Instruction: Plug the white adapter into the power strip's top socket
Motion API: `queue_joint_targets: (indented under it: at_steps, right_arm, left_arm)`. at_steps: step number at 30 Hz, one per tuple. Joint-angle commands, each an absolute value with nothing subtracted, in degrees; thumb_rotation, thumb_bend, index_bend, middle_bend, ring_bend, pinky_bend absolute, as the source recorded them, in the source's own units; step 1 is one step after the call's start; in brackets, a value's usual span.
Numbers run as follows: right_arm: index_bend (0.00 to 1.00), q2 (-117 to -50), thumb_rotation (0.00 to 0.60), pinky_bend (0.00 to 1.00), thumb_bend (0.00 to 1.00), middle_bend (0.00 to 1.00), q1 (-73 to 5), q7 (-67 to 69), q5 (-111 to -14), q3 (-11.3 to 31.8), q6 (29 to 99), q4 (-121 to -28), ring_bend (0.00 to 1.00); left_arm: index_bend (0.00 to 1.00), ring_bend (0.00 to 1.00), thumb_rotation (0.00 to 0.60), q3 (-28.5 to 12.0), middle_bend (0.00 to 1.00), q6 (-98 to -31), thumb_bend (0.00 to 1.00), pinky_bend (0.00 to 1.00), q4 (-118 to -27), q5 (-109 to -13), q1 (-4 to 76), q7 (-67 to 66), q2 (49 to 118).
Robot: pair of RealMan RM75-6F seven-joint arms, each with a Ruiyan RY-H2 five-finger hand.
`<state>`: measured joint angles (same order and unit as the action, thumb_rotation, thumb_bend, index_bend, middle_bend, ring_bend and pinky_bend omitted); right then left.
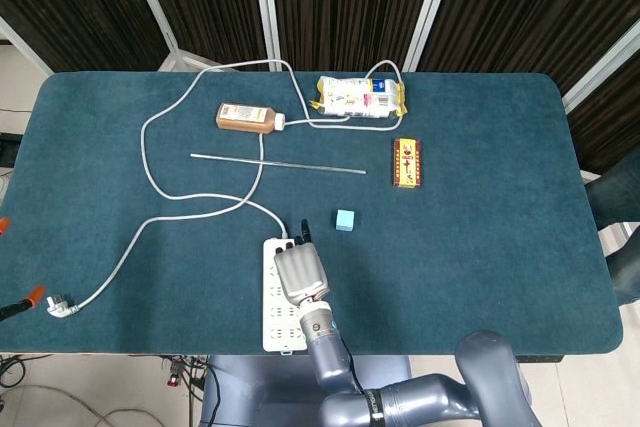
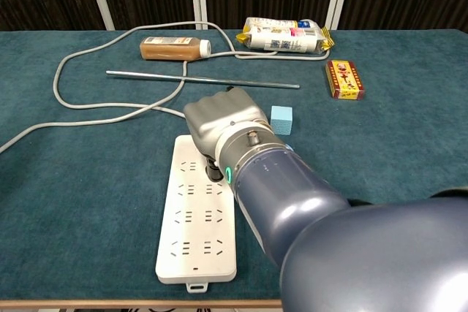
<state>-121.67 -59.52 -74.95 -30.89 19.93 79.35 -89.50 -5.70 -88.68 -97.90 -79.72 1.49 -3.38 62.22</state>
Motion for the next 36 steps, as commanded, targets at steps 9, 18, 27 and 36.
queue_joint_targets:
  at_steps: [9, 18, 27, 36]
  right_arm:
    - [0.35, -120.5, 0.600, 0.06, 0.56, 0.34, -59.5, -75.8, -29.9, 20.0, 79.4, -90.9, 0.25]
    - [0.21, -119.0, 0.600, 0.06, 0.42, 0.29, -59.8, -77.3, -28.6, 20.0, 80.1, -93.3, 0.22]
    - [0.11, -116.7, 0.600, 0.04, 0.24, 0.22, -60.7, -80.2, -25.9, 20.9, 81.7, -97.2, 0.16]
    - [0.10, -111.2, 0.600, 0.04, 0.24, 0.22, -58.7, -76.0, -27.5, 22.1, 82.6, -105.1, 0.16]
  left_arm:
    - [0.11, 0.00, 0.600, -5.6, 0.00, -88.5, 0.12, 0.00, -98.0, -79.7, 1.6, -3.8, 62.3]
    - [0.11, 0.00, 0.600, -5.6, 0.00, -88.3, 0.12, 0.00, -98.1, -79.6, 1.7, -4.2, 62.4]
    - [0.11, 0.00, 0.600, -5.5, 0.00, -88.1, 0.12, 0.00, -98.1, -79.5, 1.8, -4.4, 62.4]
    - [0.11, 0.00, 0.600, -5.5, 0.00, -88.2, 0.12, 0.00, -98.2, -79.7, 1.7, -4.2, 62.3]
